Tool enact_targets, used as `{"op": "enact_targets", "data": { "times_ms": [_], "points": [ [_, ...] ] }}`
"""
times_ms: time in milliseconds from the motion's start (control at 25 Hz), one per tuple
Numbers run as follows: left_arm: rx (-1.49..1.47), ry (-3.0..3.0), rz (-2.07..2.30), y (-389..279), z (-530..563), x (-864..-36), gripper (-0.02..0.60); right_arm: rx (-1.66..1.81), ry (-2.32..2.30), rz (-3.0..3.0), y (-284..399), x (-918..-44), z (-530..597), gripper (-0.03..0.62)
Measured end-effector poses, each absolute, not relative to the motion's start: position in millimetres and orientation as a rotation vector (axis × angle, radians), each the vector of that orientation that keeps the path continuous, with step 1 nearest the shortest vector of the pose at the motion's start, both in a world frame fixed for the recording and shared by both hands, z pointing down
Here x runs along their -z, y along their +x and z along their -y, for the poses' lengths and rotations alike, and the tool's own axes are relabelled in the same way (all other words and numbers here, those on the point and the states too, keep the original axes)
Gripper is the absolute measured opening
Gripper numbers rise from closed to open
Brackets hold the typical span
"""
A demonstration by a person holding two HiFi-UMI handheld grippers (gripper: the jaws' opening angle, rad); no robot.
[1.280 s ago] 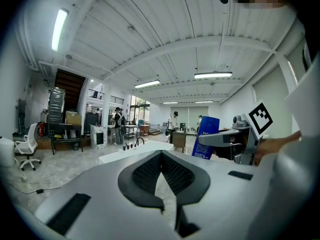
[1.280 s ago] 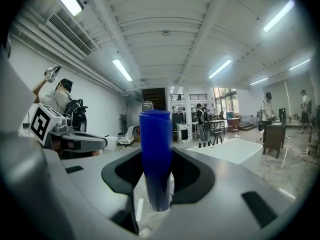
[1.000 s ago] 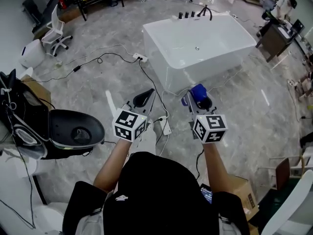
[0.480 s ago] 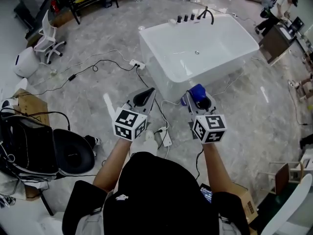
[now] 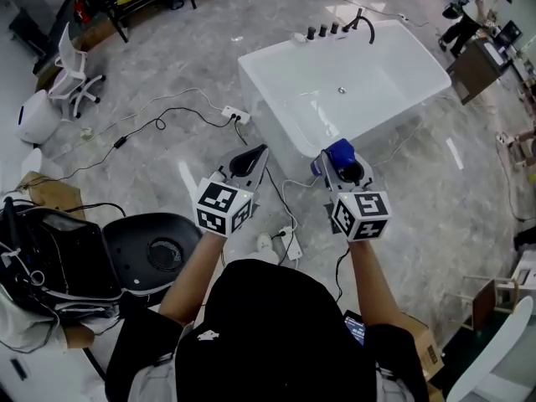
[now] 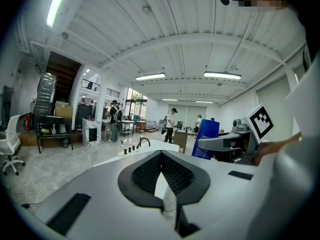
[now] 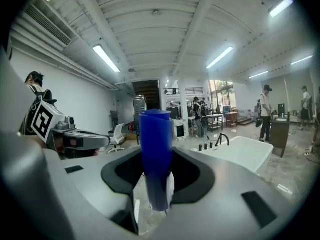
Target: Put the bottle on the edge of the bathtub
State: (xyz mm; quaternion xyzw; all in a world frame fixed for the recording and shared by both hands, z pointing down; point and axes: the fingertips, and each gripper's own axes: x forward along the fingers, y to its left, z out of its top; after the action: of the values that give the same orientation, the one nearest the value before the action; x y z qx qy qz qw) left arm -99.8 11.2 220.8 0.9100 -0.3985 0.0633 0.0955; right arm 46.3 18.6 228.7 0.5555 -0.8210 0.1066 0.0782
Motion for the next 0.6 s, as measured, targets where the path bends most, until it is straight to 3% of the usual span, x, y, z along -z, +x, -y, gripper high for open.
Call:
{"op": "enact_targets", "data": {
  "times_ms": [600],
  "points": [
    [-0.182, 2.625, 1.131, -117, 67, -259, 0.014, -0.353, 1.649, 2.405, 27, -256, 58, 0.163]
  ]
}}
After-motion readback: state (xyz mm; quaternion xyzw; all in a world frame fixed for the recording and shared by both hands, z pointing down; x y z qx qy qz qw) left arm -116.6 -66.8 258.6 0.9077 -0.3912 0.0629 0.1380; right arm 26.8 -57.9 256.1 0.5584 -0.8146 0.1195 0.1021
